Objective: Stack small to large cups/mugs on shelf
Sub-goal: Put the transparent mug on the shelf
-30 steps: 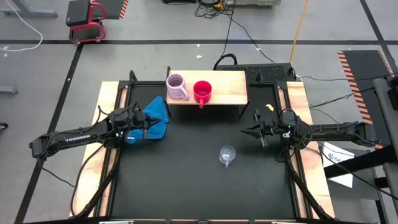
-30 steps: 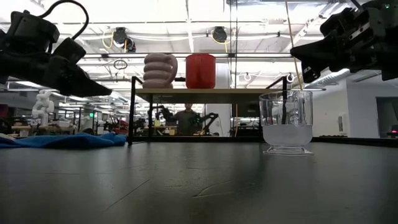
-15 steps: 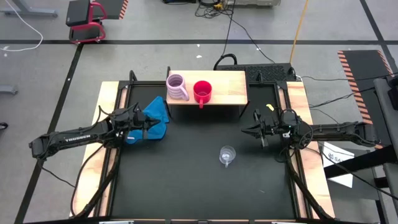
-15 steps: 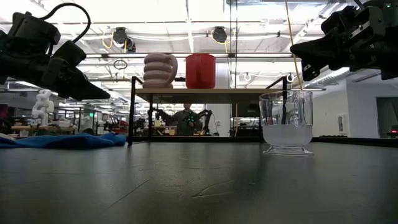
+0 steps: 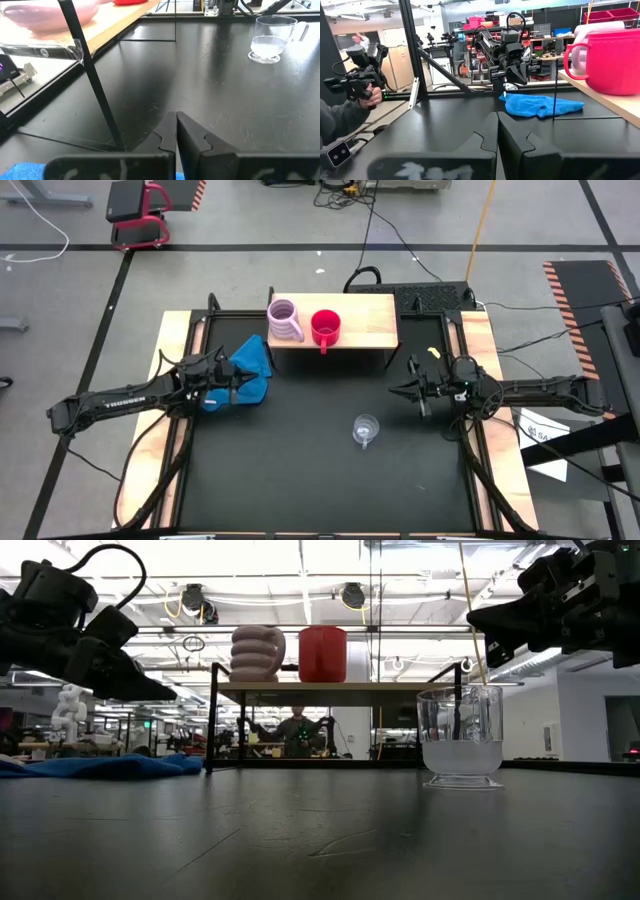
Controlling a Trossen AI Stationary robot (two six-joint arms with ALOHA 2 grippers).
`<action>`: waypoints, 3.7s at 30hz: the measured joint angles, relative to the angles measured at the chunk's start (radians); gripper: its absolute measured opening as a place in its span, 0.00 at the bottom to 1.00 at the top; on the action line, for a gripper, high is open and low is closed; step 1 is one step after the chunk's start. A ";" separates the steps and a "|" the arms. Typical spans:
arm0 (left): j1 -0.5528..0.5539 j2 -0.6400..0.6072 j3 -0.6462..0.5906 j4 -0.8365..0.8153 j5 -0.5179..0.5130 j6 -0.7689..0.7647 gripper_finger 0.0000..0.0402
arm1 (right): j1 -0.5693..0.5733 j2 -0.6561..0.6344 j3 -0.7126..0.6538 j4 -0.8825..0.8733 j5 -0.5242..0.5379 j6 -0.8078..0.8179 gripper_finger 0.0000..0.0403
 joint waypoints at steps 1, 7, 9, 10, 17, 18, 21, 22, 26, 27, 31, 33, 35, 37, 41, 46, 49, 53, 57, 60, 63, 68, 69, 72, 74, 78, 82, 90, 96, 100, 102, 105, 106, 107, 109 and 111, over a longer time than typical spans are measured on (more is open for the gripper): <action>0.000 0.000 0.000 0.000 0.000 0.000 0.01 | 0.000 0.000 0.005 -0.002 0.000 0.000 0.00; 0.000 0.000 0.000 0.000 0.000 -0.006 0.03 | 0.002 0.011 0.096 -0.208 0.000 -0.017 0.00; 0.000 0.000 0.000 -0.002 0.000 -0.013 0.05 | 0.013 0.016 0.138 -0.235 0.002 -0.048 0.00; 0.000 0.000 0.000 -0.007 0.000 -0.013 0.06 | 0.022 0.020 0.153 -0.243 0.002 -0.059 0.00; -0.001 0.000 0.000 -0.018 -0.002 0.001 0.08 | 0.116 0.066 0.226 -0.313 0.023 -0.129 0.00; -0.001 0.000 0.000 -0.014 -0.002 0.002 0.08 | 0.126 0.075 0.235 -0.326 0.033 -0.125 0.00; 0.000 0.000 0.000 -0.013 -0.002 0.003 0.08 | 0.153 0.101 0.268 -0.386 0.035 -0.131 0.00; 0.000 0.000 0.000 -0.013 -0.002 0.004 0.08 | 0.157 0.111 0.283 -0.405 0.032 -0.133 0.00; 0.000 0.000 0.000 0.000 -0.002 0.004 0.08 | 0.157 0.160 0.363 -0.515 0.036 -0.132 0.00; 0.000 0.000 0.000 0.002 -0.002 0.004 0.08 | 0.157 0.172 0.386 -0.545 0.036 -0.137 0.00; 0.000 0.000 0.000 0.004 -0.002 0.011 0.08 | 0.157 0.223 0.457 -0.653 0.033 -0.186 0.00; 0.000 0.000 0.000 0.004 -0.003 0.014 0.08 | 0.157 0.247 0.471 -0.675 0.032 -0.192 0.00; 0.000 0.000 0.000 0.004 -0.005 0.014 0.08 | 0.157 0.267 0.483 -0.687 0.030 -0.190 0.00; 0.000 0.000 0.000 0.004 -0.008 0.014 0.08 | 0.158 0.286 0.493 -0.707 0.029 -0.177 0.00; 0.000 0.000 0.000 0.004 -0.008 0.014 0.08 | 0.158 0.327 0.522 -0.740 0.029 -0.153 0.00; 0.000 0.000 0.000 0.004 -0.008 0.013 0.08 | 0.171 0.375 0.606 -0.810 0.029 -0.158 0.00; 0.000 0.000 0.000 0.004 -0.008 0.013 0.08 | 0.193 0.411 0.671 -0.891 0.029 -0.164 0.00; 0.000 0.000 0.000 0.003 -0.008 0.013 0.08 | 0.228 0.457 0.729 -0.987 0.029 -0.186 0.00; 0.000 0.000 0.000 0.003 -0.008 0.011 0.08 | 0.253 0.483 0.745 -0.998 0.031 -0.190 0.00; 0.000 0.000 0.000 0.003 -0.008 0.011 0.08 | 0.264 0.493 0.755 -1.000 0.062 -0.193 0.00; 0.000 0.000 0.000 0.003 -0.009 0.011 0.08 | 0.269 0.502 0.793 -1.018 0.142 -0.185 0.00; 0.000 0.000 0.000 0.003 -0.008 0.010 0.08 | 0.269 0.554 0.886 -1.146 0.167 -0.165 0.00; 0.000 0.000 0.000 0.003 -0.008 0.006 0.08 | 0.269 0.568 0.906 -1.165 0.167 -0.161 0.00; 0.000 0.000 0.000 0.003 -0.009 0.005 0.08 | 0.274 0.606 0.950 -1.232 0.167 -0.160 0.00; 0.000 0.000 0.000 0.003 -0.009 0.003 0.08 | 0.275 0.632 0.967 -1.267 0.167 -0.156 0.00; 0.000 0.000 0.000 0.003 -0.009 0.003 0.08 | 0.275 0.675 0.993 -1.301 0.166 -0.137 0.00; 0.000 0.000 0.000 0.003 -0.009 0.004 0.08 | 0.275 0.694 0.994 -1.300 0.166 -0.137 0.00; 0.000 0.000 0.000 0.003 -0.008 0.007 0.08 | 0.275 0.696 0.994 -1.316 0.158 -0.125 0.00; 0.000 0.000 0.000 0.003 -0.009 0.007 0.08 | 0.275 0.696 0.994 -1.308 0.157 -0.122 0.00; 0.000 0.000 0.000 0.003 -0.008 0.008 0.08 | 0.275 0.696 0.994 -1.309 0.157 -0.122 0.00; 0.000 0.000 0.000 0.003 -0.009 0.012 0.08 | 0.275 0.696 0.994 -1.309 0.156 -0.122 0.00; 0.000 0.000 0.000 0.003 -0.008 0.014 0.08 | 0.275 0.696 0.994 -1.310 0.154 -0.122 0.00; 0.000 0.000 0.000 0.003 -0.008 0.013 0.08 | 0.275 0.696 0.994 -1.309 0.144 -0.121 0.00; 0.000 0.000 0.000 0.003 -0.008 0.013 0.08 | 0.275 0.696 0.994 -1.309 0.130 -0.121 0.01; 0.000 0.000 0.000 0.003 -0.009 0.013 0.08 | 0.275 0.696 0.994 -1.301 0.105 -0.117 0.03; 0.000 0.000 0.000 0.003 -0.008 0.013 0.08 | 0.275 0.695 0.994 -1.292 0.104 -0.101 0.06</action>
